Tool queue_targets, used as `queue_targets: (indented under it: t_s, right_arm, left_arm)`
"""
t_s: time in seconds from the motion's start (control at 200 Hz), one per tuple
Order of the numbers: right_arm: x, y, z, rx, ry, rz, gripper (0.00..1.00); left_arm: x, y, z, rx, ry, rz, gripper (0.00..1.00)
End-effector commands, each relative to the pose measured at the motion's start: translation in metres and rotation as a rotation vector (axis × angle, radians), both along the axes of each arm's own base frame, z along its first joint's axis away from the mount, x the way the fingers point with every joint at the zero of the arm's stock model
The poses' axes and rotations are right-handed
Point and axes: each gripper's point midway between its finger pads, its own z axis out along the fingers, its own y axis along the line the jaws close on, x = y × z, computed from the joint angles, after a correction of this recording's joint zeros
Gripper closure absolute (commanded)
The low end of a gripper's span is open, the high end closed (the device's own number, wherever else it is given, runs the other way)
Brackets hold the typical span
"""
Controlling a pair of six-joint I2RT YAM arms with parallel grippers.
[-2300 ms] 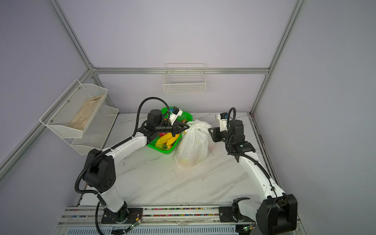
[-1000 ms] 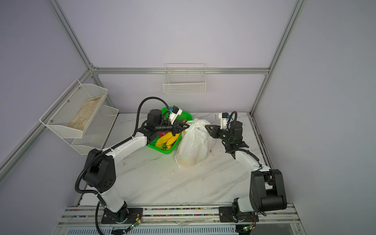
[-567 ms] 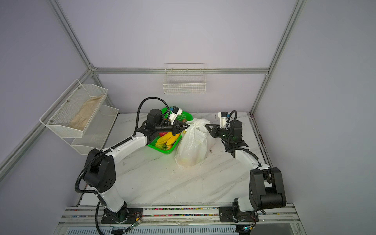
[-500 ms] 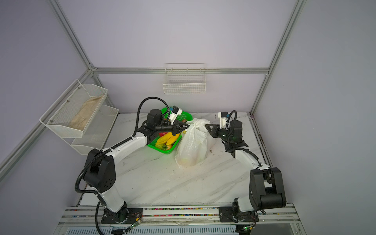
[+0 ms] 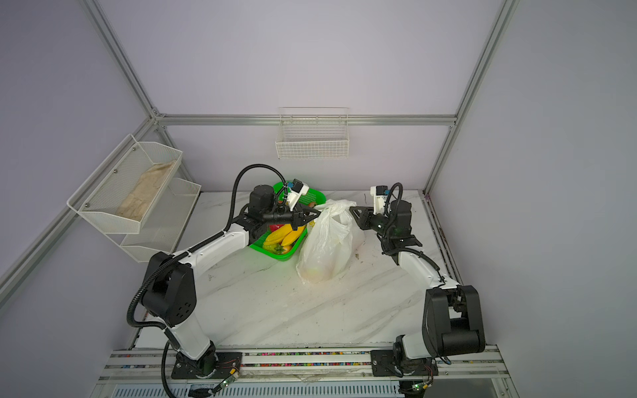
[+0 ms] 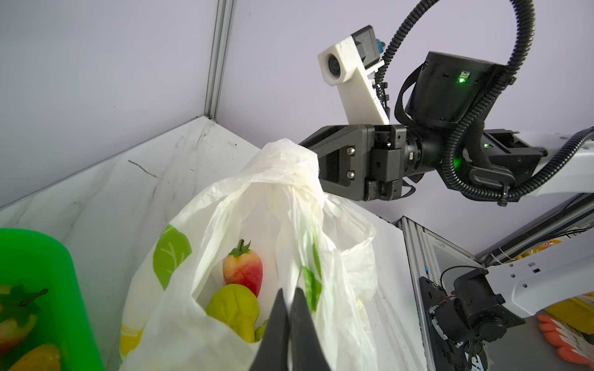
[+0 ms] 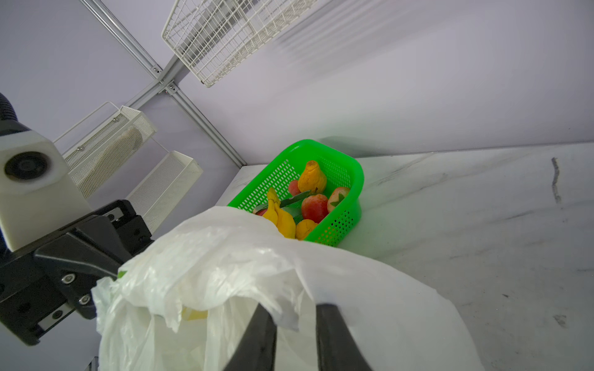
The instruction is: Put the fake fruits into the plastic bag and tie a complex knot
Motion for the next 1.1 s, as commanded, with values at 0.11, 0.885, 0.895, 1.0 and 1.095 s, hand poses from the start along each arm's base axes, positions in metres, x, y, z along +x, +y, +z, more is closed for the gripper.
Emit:
queue_targets:
  t_s: [0.11, 0.885, 0.895, 1.0, 1.095]
  right_arm:
    - [-0.005, 0.000, 0.023, -0.041, -0.093, 0.028, 0.75]
    - [-0.029, -0.023, -0.011, -0.068, 0.110, -0.119, 1.00]
    - [-0.030, -0.024, -0.012, -0.068, 0.116, -0.122, 1.00]
    - [-0.036, -0.027, -0.026, -0.073, 0.179, -0.139, 1.00]
    - [-0.038, -0.032, -0.038, -0.079, 0.226, -0.172, 1.00]
  left_arm:
    - [0.000, -0.001, 0.018, -0.024, -0.049, -0.010, 1.00]
    - [0.008, 0.005, 0.021, -0.019, -0.057, 0.059, 1.00]
    - [0.008, 0.005, 0.021, -0.019, -0.057, 0.061, 1.00]
    - [0.010, 0.006, 0.022, -0.020, -0.062, 0.075, 1.00]
    - [0.010, 0.006, 0.023, -0.025, -0.063, 0.081, 1.00]
